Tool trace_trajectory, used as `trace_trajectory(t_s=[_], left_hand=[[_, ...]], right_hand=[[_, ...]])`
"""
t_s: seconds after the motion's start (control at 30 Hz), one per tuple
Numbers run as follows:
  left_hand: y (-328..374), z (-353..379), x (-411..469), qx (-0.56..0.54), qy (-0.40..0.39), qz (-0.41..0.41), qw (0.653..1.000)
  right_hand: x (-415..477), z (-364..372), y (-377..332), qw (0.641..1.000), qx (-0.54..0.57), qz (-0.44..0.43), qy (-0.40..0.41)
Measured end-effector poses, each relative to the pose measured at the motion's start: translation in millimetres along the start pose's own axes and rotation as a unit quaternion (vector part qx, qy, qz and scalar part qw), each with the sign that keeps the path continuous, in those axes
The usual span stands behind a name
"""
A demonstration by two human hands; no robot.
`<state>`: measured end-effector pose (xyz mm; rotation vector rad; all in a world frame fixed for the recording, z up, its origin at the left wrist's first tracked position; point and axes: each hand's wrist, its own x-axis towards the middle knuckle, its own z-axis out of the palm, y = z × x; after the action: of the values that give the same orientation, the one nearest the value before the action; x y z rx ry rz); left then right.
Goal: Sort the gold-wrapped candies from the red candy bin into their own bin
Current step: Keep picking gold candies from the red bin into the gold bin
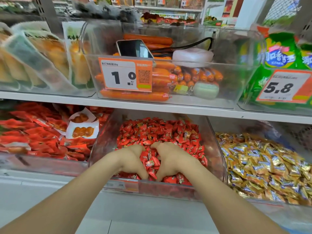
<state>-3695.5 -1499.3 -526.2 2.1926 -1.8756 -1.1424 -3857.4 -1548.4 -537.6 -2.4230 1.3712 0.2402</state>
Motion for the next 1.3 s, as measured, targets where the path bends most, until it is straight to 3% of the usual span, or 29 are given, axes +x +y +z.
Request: trace_trajectory(t_s=[0.13,0.23,0.47,0.57,0.7,0.83,0.97,1.1,1.3], left_hand=[[2.4,-2.1,-7.0,-0.166,0.031,0.080,0.982],[-0.3,-13.1,-15.5,-0.198,0.029,0.092,0.975],[-16.5,-25.1,-34.5,-0.125,-0.051,0.161,0.978],[-22.4,-24.0,-31.8,-0.081,0.003,0.174,0.981],[-27.6,-18.7,-24.3,0.096,0.124,0.159,0.975],[-32.9,-21.5,-15.7,0.163,0.181,0.105,0.964],[-42.9,-15.8,-2.8,0.183,0.160,0.059,0.968],[-43.8,-7.0,9.7,0.194,0.152,0.050,0.968],[-39.1,-10.6,15.6,0.142,0.194,0.064,0.968]], right_hand=[[-5.5,-5.5,11.4,0.984,0.162,0.011,0.066],[-18.3,-16.5,21.5,0.960,0.254,0.007,0.114],[-55.8,-18.5,41.5,0.987,0.081,-0.023,0.137],[-62.2,-18.5,42.7,0.982,0.061,-0.022,0.179],[-59.8,-17.9,38.4,0.975,-0.030,-0.005,0.218],[-50.9,-14.2,22.9,0.964,0.057,-0.095,0.240],[-40.2,-4.6,7.6,0.965,0.117,-0.173,0.155],[-25.6,-0.5,9.6,0.980,0.028,-0.163,0.111],[-26.1,-16.9,21.2,0.962,0.181,-0.117,0.170]])
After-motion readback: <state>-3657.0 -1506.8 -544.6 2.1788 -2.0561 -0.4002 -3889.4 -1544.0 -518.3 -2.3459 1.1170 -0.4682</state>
